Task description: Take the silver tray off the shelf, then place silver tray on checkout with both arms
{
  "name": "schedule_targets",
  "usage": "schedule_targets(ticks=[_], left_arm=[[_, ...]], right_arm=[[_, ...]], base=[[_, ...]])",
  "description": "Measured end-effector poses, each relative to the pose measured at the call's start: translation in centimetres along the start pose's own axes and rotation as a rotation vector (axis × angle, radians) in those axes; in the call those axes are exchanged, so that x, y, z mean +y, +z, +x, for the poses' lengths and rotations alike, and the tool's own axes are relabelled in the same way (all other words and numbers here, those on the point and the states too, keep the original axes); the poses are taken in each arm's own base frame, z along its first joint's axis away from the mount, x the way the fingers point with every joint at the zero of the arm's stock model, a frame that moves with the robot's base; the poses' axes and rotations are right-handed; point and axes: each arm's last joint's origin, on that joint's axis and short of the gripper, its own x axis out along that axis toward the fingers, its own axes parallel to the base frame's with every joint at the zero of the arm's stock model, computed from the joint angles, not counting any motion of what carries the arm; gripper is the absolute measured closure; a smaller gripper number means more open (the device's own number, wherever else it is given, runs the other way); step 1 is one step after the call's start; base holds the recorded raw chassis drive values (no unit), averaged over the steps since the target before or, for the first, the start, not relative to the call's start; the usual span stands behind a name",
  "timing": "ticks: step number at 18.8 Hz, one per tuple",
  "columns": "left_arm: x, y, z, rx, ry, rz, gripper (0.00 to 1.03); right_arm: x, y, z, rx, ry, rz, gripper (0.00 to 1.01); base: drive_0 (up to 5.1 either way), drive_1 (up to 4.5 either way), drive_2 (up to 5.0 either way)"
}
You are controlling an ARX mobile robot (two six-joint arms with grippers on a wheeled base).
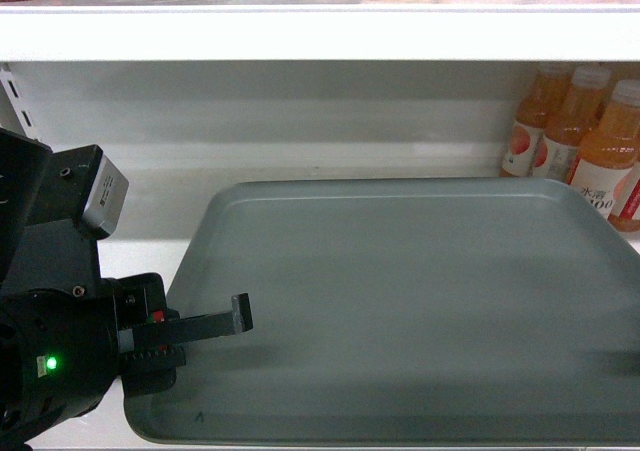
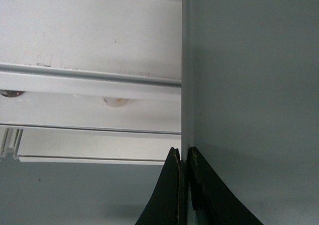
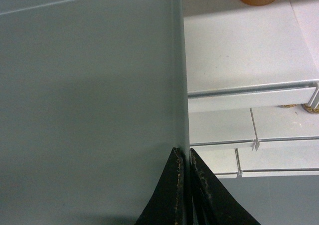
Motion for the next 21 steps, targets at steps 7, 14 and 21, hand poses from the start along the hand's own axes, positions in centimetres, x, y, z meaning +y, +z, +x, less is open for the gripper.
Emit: schedule_targets(ticks=[7, 14, 21], left_arm=[[0.02, -0.02, -0.01, 0.001, 0.004, 0.001, 1.00], [-0.05, -0.01, -0.02, -0.002, 0.001, 0.001, 1.00], [0.03, -0.04, -0.01, 0.003, 0.006, 0.002, 1.00]], right_arm=[[0.01, 0.03, 0.00, -0.001, 0.001, 0.000, 0.98], [-0.02, 0.01, 0.00, 0.000, -0.001, 0.003, 0.98], [0.01, -0.01, -0.01, 0.002, 0.002, 0.003, 0.98]], base=[[0.0, -4.28, 4.2], [0.0, -4.20, 4.2], [0.1, -4.09, 4.3]])
